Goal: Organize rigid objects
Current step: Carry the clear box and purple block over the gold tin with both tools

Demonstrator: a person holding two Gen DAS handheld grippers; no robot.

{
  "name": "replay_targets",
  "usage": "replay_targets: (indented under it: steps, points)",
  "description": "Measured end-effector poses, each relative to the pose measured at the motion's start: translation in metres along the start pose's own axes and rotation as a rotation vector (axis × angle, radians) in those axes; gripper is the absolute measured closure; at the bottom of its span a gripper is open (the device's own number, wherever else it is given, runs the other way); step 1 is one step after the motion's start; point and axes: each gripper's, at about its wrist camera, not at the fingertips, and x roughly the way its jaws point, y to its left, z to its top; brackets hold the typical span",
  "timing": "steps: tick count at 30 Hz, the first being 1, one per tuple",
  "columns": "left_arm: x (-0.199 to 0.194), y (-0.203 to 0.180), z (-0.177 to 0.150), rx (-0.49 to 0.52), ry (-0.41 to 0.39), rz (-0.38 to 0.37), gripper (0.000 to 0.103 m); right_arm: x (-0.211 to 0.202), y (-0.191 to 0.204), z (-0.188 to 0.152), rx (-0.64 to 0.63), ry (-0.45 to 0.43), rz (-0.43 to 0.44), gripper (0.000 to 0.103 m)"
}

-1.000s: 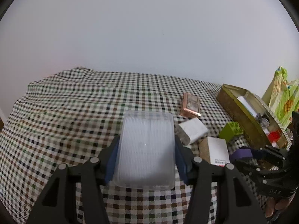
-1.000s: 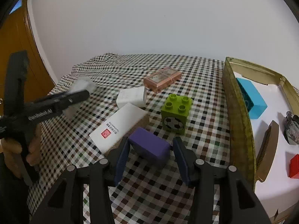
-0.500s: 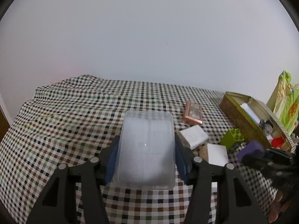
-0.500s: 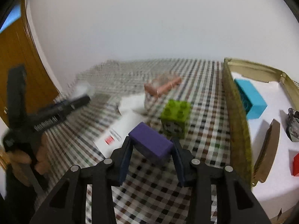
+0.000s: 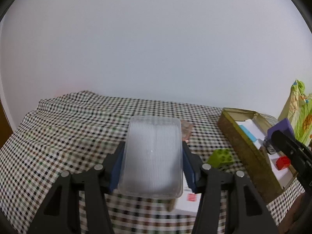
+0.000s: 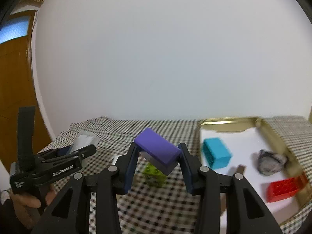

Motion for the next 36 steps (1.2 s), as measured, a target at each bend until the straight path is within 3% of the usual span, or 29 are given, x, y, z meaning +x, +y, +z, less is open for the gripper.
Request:
replay_targets:
  steps: [5, 17, 23, 36]
  points:
    - [0.0, -0.027, -0.001, 0.02, -0.01, -0.022, 0.05, -0.024, -0.019, -0.001, -0.061, -0.046, -0.052, 0.059]
    - [0.0, -0.087, 0.001, 0.068, -0.026, -0.087, 0.049, -0.037, -0.078, 0.006, -0.008, -0.076, -0.161, 0.059]
    - [-0.004, -0.117, 0.004, 0.102, -0.053, -0.108, 0.049, -0.042, -0.108, 0.007, 0.029, -0.069, -0.208, 0.059]
    - [0.002, -0.174, 0.001, 0.152, -0.032, -0.191, 0.05, -0.046, -0.152, 0.005, 0.015, -0.014, -0.301, 0.059]
